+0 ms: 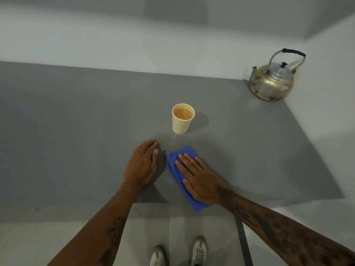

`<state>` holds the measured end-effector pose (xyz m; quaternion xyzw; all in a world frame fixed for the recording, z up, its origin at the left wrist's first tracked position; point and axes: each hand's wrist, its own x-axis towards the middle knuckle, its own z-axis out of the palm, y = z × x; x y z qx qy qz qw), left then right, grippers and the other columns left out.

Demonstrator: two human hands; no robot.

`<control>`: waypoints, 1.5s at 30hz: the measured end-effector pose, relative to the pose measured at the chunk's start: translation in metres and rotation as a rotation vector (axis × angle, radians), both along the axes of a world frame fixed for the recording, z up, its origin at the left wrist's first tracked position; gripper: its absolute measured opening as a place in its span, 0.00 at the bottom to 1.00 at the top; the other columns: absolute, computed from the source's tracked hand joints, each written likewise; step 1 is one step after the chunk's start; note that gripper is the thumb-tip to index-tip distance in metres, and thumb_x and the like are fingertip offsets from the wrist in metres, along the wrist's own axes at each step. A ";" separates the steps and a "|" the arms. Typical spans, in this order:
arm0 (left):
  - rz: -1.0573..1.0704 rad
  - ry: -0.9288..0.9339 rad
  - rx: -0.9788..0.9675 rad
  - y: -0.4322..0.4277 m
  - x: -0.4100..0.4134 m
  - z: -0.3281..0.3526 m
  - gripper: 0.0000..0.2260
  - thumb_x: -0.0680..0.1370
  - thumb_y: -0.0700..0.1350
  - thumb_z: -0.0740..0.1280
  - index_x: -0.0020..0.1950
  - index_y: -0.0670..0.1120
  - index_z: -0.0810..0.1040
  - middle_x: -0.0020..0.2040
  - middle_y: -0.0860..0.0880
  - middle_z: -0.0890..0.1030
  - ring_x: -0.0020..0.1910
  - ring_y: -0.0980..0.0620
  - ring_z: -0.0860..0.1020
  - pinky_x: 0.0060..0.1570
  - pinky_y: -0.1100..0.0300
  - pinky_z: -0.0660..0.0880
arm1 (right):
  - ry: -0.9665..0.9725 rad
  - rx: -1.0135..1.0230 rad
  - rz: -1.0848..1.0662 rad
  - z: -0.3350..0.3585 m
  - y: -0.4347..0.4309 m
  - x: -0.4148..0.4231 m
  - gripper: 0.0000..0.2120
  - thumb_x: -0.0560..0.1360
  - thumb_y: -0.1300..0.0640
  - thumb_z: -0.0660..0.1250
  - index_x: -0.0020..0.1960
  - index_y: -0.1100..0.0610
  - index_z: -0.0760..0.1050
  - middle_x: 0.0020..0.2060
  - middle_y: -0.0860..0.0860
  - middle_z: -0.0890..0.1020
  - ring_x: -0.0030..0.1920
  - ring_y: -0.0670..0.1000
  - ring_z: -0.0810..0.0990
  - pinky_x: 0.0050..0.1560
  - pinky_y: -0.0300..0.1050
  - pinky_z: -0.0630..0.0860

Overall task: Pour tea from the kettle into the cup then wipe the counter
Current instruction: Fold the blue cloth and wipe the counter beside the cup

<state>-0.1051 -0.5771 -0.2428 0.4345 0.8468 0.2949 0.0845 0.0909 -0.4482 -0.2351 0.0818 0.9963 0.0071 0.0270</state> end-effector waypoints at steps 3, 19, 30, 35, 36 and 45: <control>0.015 -0.050 0.037 -0.001 0.003 0.002 0.22 0.82 0.51 0.49 0.71 0.44 0.68 0.71 0.45 0.70 0.71 0.49 0.67 0.71 0.62 0.56 | 0.018 -0.016 -0.042 0.000 -0.002 -0.057 0.28 0.80 0.48 0.45 0.77 0.59 0.55 0.76 0.58 0.61 0.76 0.58 0.59 0.75 0.57 0.58; 0.040 -0.100 0.051 -0.004 0.005 0.003 0.19 0.83 0.46 0.52 0.73 0.43 0.65 0.73 0.45 0.67 0.72 0.50 0.65 0.71 0.65 0.54 | 0.019 -0.025 -0.114 -0.003 -0.004 -0.093 0.29 0.79 0.47 0.43 0.76 0.61 0.57 0.75 0.60 0.63 0.75 0.60 0.61 0.74 0.57 0.58; 0.011 0.015 -0.005 -0.003 0.006 0.008 0.21 0.82 0.51 0.49 0.71 0.45 0.69 0.71 0.46 0.69 0.70 0.48 0.67 0.70 0.59 0.59 | -0.012 -0.074 -0.519 0.004 0.064 -0.035 0.32 0.78 0.46 0.39 0.77 0.61 0.54 0.76 0.61 0.59 0.75 0.62 0.60 0.73 0.62 0.61; 0.007 0.042 -0.002 -0.003 0.005 0.006 0.23 0.81 0.53 0.47 0.70 0.44 0.70 0.70 0.46 0.70 0.69 0.47 0.68 0.71 0.56 0.63 | -0.002 -0.035 -0.458 0.003 0.053 -0.036 0.29 0.80 0.47 0.43 0.77 0.59 0.51 0.77 0.60 0.57 0.76 0.62 0.57 0.74 0.62 0.58; 0.006 0.047 -0.001 -0.003 0.005 0.006 0.24 0.81 0.53 0.47 0.69 0.44 0.70 0.70 0.46 0.70 0.69 0.47 0.68 0.71 0.56 0.63 | 0.007 -0.017 -0.393 0.001 0.048 -0.018 0.29 0.79 0.47 0.44 0.77 0.59 0.54 0.76 0.60 0.60 0.75 0.62 0.59 0.72 0.62 0.62; -0.006 0.049 -0.028 -0.001 0.005 0.004 0.23 0.82 0.52 0.47 0.70 0.45 0.69 0.70 0.46 0.70 0.70 0.48 0.66 0.72 0.52 0.63 | -0.017 -0.037 -0.672 0.003 0.119 -0.018 0.34 0.74 0.45 0.37 0.76 0.58 0.57 0.76 0.60 0.60 0.74 0.63 0.61 0.70 0.63 0.63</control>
